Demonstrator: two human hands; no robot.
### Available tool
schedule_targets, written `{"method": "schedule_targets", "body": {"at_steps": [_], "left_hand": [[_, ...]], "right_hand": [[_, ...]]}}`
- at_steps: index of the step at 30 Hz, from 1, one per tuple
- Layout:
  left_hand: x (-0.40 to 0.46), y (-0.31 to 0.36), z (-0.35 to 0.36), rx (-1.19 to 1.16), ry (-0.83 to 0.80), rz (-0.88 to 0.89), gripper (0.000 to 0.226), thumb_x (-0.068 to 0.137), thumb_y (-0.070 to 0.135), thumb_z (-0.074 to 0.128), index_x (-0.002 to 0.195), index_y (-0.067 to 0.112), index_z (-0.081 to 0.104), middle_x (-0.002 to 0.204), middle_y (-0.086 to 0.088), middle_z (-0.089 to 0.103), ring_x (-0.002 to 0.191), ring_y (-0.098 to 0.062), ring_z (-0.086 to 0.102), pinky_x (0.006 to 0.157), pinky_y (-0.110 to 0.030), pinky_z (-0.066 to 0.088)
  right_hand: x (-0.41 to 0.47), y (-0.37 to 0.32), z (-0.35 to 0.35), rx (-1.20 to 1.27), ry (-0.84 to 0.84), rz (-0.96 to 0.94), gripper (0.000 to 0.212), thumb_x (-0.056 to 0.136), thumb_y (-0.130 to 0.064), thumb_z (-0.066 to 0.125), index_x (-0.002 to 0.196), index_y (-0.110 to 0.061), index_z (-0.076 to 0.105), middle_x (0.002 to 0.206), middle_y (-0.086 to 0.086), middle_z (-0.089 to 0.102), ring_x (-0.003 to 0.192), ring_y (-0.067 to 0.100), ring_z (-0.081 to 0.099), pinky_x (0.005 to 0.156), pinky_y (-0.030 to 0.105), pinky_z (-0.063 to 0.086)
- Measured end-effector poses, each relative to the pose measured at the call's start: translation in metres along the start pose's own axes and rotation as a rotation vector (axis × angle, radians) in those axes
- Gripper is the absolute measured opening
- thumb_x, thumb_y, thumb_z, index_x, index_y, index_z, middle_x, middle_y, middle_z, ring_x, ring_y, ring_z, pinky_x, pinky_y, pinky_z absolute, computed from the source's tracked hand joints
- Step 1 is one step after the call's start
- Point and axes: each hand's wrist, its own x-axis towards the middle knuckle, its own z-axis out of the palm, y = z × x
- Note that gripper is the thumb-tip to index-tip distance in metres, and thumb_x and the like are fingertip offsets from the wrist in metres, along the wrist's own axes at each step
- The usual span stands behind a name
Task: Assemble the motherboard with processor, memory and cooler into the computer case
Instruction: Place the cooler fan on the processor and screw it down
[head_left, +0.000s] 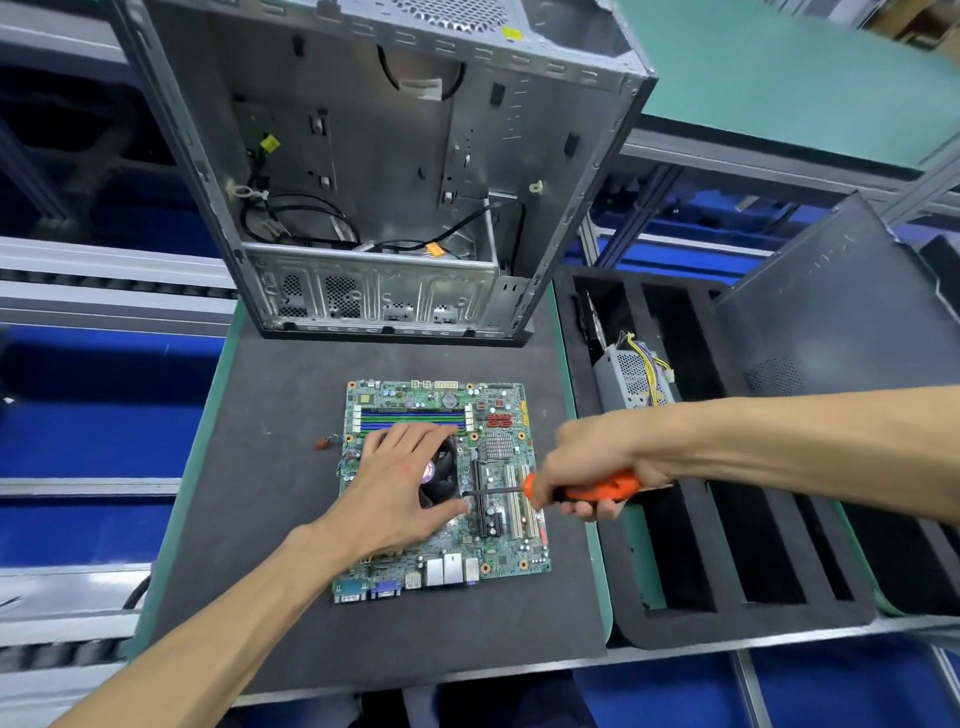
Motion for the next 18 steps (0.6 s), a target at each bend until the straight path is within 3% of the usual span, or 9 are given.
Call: {"method": "schedule_targets", "body": {"at_steps": [2, 4, 5, 7, 9, 10, 12, 14, 18], "left_hand": [[0.000, 0.001, 0.000, -0.003, 0.001, -0.004, 0.090, 0.074, 0.078, 0.045, 0.147, 0.026, 0.039, 0.136, 0.011, 0.046, 0.127, -0.013, 0.036, 0.104, -0.027, 0.013], [0.000, 0.000, 0.000, -0.005, 0.012, -0.002, 0.089, 0.074, 0.077, 0.047, 0.146, 0.026, 0.040, 0.135, 0.011, 0.047, 0.127, -0.013, 0.037, 0.103, -0.027, 0.014], [0.000, 0.001, 0.001, -0.003, 0.015, 0.000, 0.088, 0.074, 0.076, 0.048, 0.146, 0.026, 0.041, 0.135, 0.011, 0.047, 0.126, -0.013, 0.037, 0.103, -0.026, 0.014], [0.000, 0.001, 0.002, 0.008, 0.024, 0.007, 0.087, 0.074, 0.074, 0.051, 0.145, 0.025, 0.042, 0.135, 0.010, 0.048, 0.125, -0.013, 0.038, 0.102, -0.026, 0.015], [0.000, 0.002, 0.003, 0.012, 0.033, 0.011, 0.085, 0.075, 0.072, 0.053, 0.144, 0.023, 0.043, 0.134, 0.009, 0.050, 0.125, -0.015, 0.040, 0.102, -0.028, 0.017], [-0.001, 0.002, 0.004, 0.013, 0.036, 0.010, 0.085, 0.075, 0.071, 0.053, 0.144, 0.023, 0.043, 0.134, 0.008, 0.050, 0.125, -0.016, 0.041, 0.104, -0.030, 0.019], [-0.001, 0.002, 0.005, 0.016, 0.042, 0.013, 0.084, 0.075, 0.070, 0.054, 0.144, 0.022, 0.044, 0.134, 0.007, 0.050, 0.125, -0.016, 0.041, 0.105, -0.033, 0.020], [-0.002, 0.002, 0.007, 0.009, 0.058, 0.017, 0.083, 0.076, 0.068, 0.055, 0.143, 0.021, 0.045, 0.133, 0.007, 0.051, 0.124, -0.016, 0.042, 0.105, -0.034, 0.022], [-0.002, 0.002, 0.008, 0.002, 0.070, 0.021, 0.081, 0.076, 0.066, 0.056, 0.142, 0.021, 0.046, 0.132, 0.007, 0.052, 0.122, -0.016, 0.043, 0.104, -0.033, 0.022]], "right_hand": [[-0.010, 0.005, 0.005, -0.620, 0.284, -0.225, 0.031, 0.100, -0.024, 0.051, 0.076, -0.008, 0.059, 0.065, 0.005, 0.062, 0.046, 0.022, 0.050, 0.042, 0.021, 0.036], [-0.017, 0.007, 0.015, -1.268, 0.512, -0.428, 0.023, 0.099, -0.020, 0.047, 0.081, -0.014, 0.060, 0.074, 0.003, 0.059, 0.054, 0.025, 0.048, 0.047, 0.025, 0.024], [-0.019, 0.007, 0.019, -1.420, 0.511, -0.489, 0.018, 0.096, -0.015, 0.048, 0.084, -0.015, 0.062, 0.076, 0.004, 0.059, 0.058, 0.025, 0.050, 0.048, 0.026, 0.022], [-0.016, 0.008, 0.024, -1.404, 0.449, -0.517, 0.017, 0.094, -0.012, 0.049, 0.089, -0.012, 0.065, 0.077, 0.006, 0.059, 0.064, 0.027, 0.055, 0.051, 0.028, 0.033], [-0.012, 0.003, 0.023, -1.073, 0.405, -0.416, 0.023, 0.099, -0.017, 0.047, 0.087, -0.008, 0.065, 0.072, 0.008, 0.057, 0.057, 0.025, 0.048, 0.050, 0.028, 0.040], [-0.008, -0.001, 0.020, -0.787, 0.338, -0.313, 0.027, 0.101, -0.019, 0.047, 0.083, -0.008, 0.062, 0.067, 0.007, 0.058, 0.051, 0.021, 0.046, 0.046, 0.025, 0.041], [0.005, -0.005, 0.014, -0.112, 0.083, -0.048, 0.032, 0.103, -0.017, 0.043, 0.074, -0.010, 0.054, 0.050, 0.001, 0.052, 0.036, 0.011, 0.041, 0.032, 0.017, 0.032], [0.011, -0.007, 0.011, 0.386, -0.143, 0.154, 0.032, 0.103, -0.018, 0.040, 0.080, -0.005, 0.056, 0.044, -0.003, 0.044, 0.030, 0.006, 0.036, 0.028, 0.015, 0.027], [0.012, 0.001, 0.003, 0.890, -0.347, 0.263, 0.039, 0.104, -0.020, 0.043, 0.096, 0.013, 0.061, 0.053, -0.001, 0.045, 0.031, 0.007, 0.039, 0.027, 0.018, 0.031]]}}
